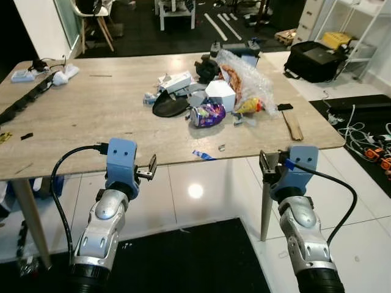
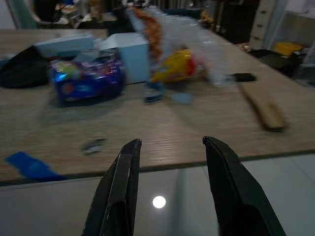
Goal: Picking trash to rubbish bin
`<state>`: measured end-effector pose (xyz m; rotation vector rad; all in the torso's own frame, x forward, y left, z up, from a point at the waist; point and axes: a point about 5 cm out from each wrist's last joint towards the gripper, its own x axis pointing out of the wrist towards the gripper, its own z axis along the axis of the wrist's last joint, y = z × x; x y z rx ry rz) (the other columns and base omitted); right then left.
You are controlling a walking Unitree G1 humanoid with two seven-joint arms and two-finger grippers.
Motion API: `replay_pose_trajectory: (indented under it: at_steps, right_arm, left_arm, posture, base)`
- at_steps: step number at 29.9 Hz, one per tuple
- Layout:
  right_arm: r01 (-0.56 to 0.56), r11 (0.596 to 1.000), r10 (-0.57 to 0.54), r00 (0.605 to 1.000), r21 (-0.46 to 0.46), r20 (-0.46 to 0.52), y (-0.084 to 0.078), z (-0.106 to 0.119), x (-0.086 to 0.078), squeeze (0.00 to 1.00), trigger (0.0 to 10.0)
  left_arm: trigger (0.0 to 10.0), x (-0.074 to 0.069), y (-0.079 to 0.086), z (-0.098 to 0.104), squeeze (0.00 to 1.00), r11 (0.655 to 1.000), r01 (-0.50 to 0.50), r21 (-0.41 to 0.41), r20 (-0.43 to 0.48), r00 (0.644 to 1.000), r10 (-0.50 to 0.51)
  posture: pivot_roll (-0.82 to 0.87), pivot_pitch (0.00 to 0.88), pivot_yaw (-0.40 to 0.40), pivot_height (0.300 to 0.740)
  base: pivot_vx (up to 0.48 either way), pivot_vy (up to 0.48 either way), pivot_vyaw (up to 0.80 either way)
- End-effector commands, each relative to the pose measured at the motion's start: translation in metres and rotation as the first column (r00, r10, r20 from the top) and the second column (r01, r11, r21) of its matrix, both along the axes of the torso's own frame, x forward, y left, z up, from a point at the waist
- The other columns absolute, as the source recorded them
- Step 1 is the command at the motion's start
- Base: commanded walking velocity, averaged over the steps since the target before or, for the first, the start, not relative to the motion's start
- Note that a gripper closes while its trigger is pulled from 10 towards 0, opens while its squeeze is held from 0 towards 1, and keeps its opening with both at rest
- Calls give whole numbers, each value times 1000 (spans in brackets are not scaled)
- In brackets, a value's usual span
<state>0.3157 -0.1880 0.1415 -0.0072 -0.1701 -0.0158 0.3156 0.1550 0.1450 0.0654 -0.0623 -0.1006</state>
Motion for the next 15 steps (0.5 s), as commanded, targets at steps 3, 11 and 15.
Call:
replay_pose_trajectory:
  at_steps: [3, 11, 15]
  right_arm:
    - [-14, 1000, 14, 1000, 17, -9, 1, -1, -1, 0, 10000]
    - [-33, 999, 33, 999, 0, 1, 3, 5, 2, 0, 10000]
    - [-40, 999, 40, 999, -10, 3, 4, 6, 2, 0, 10000]
  left_arm:
    - [10000, -1, 1, -4, 0, 1000, -8, -6, -23, 1000, 7]
    - [10000, -1, 1, -3, 0, 1000, -6, -5, -23, 1000, 6]
    - [10000, -1, 0, -3, 0, 1000, -3, -4, -22, 1000, 3]
  posture:
    - [-58, 109, 5, 740]
    - [-59, 117, 4, 740]
    - [-59, 116, 2, 740]
  base:
    - [298, 0, 0]
    - [299, 0, 0]
    - [298, 0, 0]
